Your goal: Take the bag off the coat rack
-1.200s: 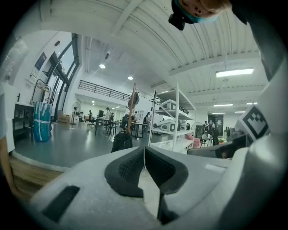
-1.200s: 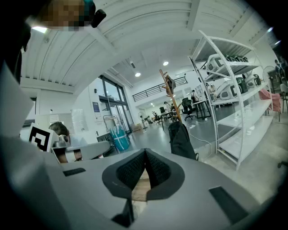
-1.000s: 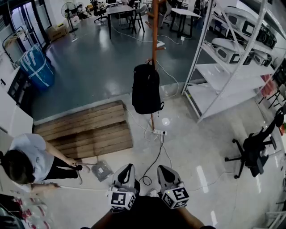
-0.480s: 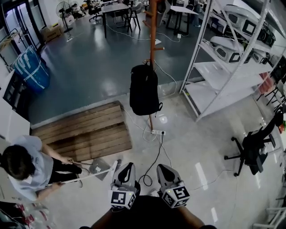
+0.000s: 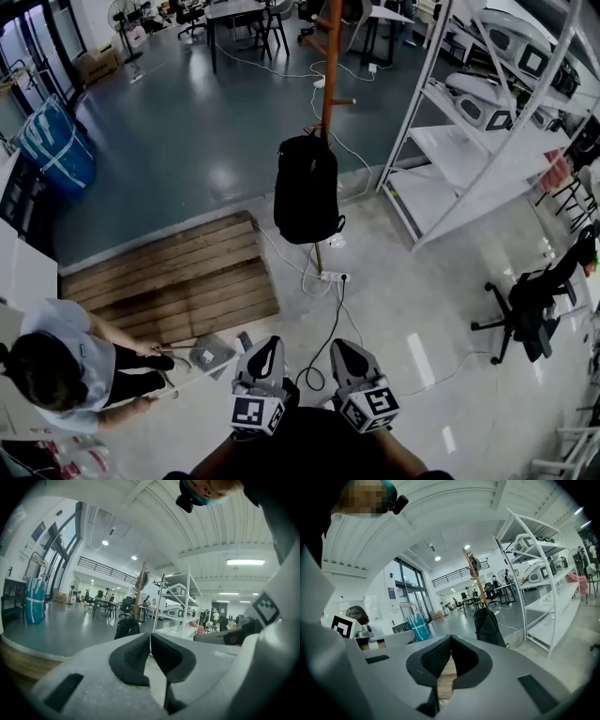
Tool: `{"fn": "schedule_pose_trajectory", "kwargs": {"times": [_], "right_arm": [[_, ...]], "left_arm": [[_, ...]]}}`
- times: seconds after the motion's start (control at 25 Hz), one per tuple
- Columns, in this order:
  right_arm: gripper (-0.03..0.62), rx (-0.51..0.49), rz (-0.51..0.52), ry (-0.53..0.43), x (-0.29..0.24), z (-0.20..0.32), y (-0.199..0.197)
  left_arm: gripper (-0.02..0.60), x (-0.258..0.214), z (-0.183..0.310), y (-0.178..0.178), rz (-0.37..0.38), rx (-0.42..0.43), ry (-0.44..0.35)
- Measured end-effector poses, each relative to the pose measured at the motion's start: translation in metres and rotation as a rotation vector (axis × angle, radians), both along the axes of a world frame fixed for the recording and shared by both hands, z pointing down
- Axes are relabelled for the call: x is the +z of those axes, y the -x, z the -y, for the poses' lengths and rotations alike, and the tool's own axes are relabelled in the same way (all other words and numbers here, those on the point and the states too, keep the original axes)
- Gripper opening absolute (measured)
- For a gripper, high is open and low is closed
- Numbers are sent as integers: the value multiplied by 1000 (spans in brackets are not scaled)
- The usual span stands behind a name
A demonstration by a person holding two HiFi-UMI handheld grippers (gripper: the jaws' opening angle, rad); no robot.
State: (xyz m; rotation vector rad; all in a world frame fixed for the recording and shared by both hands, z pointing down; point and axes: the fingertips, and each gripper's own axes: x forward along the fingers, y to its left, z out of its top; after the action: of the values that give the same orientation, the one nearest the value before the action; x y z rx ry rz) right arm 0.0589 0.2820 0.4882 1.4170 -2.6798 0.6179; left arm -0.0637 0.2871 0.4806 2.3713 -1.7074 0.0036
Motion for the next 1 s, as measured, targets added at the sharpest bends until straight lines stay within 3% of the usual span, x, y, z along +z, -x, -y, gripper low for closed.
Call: {"fn": "schedule_pose_trajectory", "kwargs": {"times": [0.56, 1.0], "right_arm": [[12, 82, -19, -9, 3, 38, 66], [12, 88, -21, 1, 11, 77, 94]], "left_arm": [[23, 4, 48, 72, -12, 71, -20], [23, 18, 79, 97, -22, 67, 6]]}}
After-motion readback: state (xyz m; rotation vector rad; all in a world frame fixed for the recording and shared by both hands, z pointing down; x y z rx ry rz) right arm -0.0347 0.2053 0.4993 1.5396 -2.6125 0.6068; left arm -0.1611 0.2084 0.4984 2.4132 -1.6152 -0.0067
